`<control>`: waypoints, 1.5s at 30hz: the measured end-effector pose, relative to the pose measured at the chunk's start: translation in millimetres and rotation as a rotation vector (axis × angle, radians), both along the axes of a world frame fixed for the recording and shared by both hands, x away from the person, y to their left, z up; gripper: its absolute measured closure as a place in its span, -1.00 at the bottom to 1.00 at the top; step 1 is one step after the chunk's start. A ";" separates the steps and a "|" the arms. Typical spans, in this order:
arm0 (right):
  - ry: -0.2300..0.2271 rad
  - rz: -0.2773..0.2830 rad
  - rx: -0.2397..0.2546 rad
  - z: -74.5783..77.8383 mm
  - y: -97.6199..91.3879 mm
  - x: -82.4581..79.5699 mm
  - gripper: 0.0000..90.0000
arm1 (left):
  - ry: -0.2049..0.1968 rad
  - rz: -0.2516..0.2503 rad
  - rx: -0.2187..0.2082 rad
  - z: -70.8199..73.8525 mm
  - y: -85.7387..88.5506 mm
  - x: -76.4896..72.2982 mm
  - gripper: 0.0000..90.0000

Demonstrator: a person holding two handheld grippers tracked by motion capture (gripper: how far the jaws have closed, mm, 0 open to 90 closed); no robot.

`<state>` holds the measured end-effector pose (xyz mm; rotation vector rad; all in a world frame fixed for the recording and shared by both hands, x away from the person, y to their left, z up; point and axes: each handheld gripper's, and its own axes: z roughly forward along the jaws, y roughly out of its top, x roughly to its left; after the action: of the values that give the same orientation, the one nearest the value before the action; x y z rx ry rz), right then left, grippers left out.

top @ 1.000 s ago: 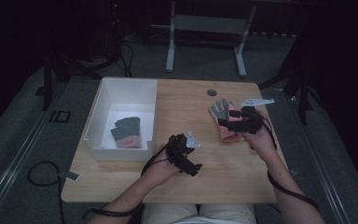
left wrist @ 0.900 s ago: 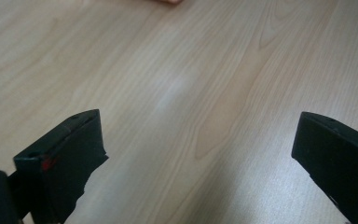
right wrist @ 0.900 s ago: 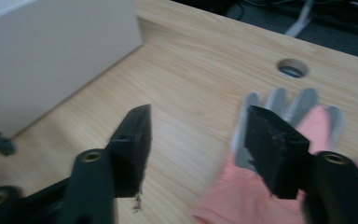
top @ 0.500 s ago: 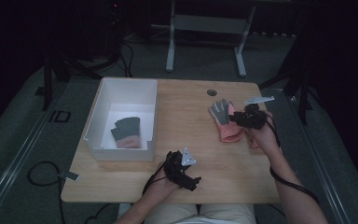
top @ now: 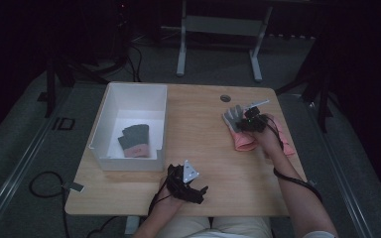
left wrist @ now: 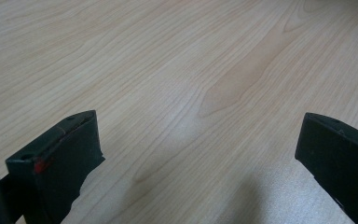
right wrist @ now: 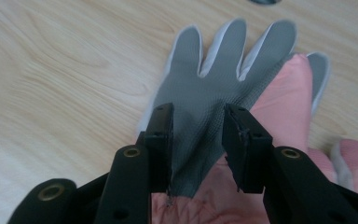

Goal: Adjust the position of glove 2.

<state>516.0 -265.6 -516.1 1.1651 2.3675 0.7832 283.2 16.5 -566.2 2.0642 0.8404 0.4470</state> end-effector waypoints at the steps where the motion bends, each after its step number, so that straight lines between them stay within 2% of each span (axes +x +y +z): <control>1: 0.004 -0.001 -0.004 -2.6 0.9 1.4 0.40 | 0.001 -0.001 -0.004 -0.2 0.8 0.0 -1.00; 2: 0.004 -0.001 -0.004 -2.6 0.9 1.4 0.40 | 0.001 -0.001 -0.004 -0.2 0.8 0.0 -1.00; 6: 0.015 0.009 -0.057 -11.6 6.9 5.5 0.41 | 0.010 -0.010 -0.008 -3.0 2.4 -0.6 -1.00; 11: 0.015 -0.012 -0.069 -15.0 10.6 5.3 0.61 | 0.009 -0.013 -0.009 -3.1 3.1 -1.4 -1.00; 12: 0.023 -0.025 -0.054 -17.3 12.1 4.5 0.74 | 0.006 -0.013 -0.009 -3.0 3.0 -1.7 -1.00; 15: 0.028 -0.049 -0.030 -17.4 11.5 4.0 0.85 | -0.008 -0.011 -0.005 -2.1 2.8 -2.8 -1.00; 16: 0.035 -0.076 0.008 -15.9 8.8 4.5 0.93 | -0.010 -0.008 -0.003 -2.0 3.0 -2.9 -1.00; 17: 0.035 -0.076 0.008 -15.9 8.8 4.5 0.93 | -0.010 -0.008 -0.003 -2.0 3.0 -2.9 -1.00; 18: 0.036 -0.107 0.050 -12.4 6.1 3.3 0.96 | -0.007 -0.010 -0.004 -2.3 3.7 -2.2 -1.00; 21: 0.030 -0.119 0.059 -9.2 6.4 -0.2 0.96 | -0.010 -0.009 -0.001 -2.5 3.6 -1.9 -1.00; 22: 0.042 -0.135 0.086 -5.3 7.1 -5.4 0.97 | -0.010 -0.008 0.001 -2.8 3.6 -1.8 -1.00; 23: 0.042 -0.135 0.086 -5.3 7.1 -5.4 0.97 | -0.010 -0.008 0.001 -2.8 3.6 -1.8 -1.00; 29: -0.020 -0.153 0.175 31.2 13.3 -46.4 0.98 | -0.016 -0.016 0.008 -4.2 3.2 -4.1 -1.00; 30: -0.020 -0.153 0.175 31.2 13.3 -46.4 0.98 | -0.016 -0.016 0.008 -4.2 3.2 -4.1 -1.00; 31: -0.037 -0.158 0.186 38.4 14.7 -53.7 0.98 | -0.016 -0.018 0.008 -4.1 2.8 -4.2 -1.00; 32: -0.068 -0.162 0.192 52.1 18.6 -69.4 0.98 | -0.017 -0.021 0.011 -4.2 2.4 -4.4 -1.00; 34: -0.093 -0.180 0.202 63.6 21.1 -84.6 0.97 | -0.008 -0.021 0.010 -4.8 1.9 -4.1 -1.00; 35: -0.093 -0.180 0.202 63.6 21.1 -84.6 0.97 | -0.008 -0.021 0.010 -4.8 1.9 -4.1 -1.00; 36: -0.093 -0.196 0.227 71.3 23.5 -97.9 0.97 | -0.015 -0.016 0.009 -4.9 2.1 -4.5 -1.00; 39: -0.100 -0.210 0.238 75.4 28.8 -116.5 0.97 | -0.017 -0.018 0.023 -5.9 1.6 -4.8 -1.00; 40: -0.100 -0.210 0.238 75.4 28.8 -116.5 0.97 | -0.017 -0.018 0.023 -5.9 1.6 -4.8 -1.00; 42: -0.090 -0.209 0.242 71.7 35.4 -130.8 0.97 | -0.022 -0.021 0.027 -6.0 0.6 -5.4 -1.00; 45: -0.085 -0.210 0.245 66.9 39.2 -137.9 0.97 | -0.026 -0.021 0.038 -6.3 0.3 -5.5 -1.00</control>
<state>378.1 -226.4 -449.2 1.4214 2.0813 1.0473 277.8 16.8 -572.5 2.0958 0.7997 0.4813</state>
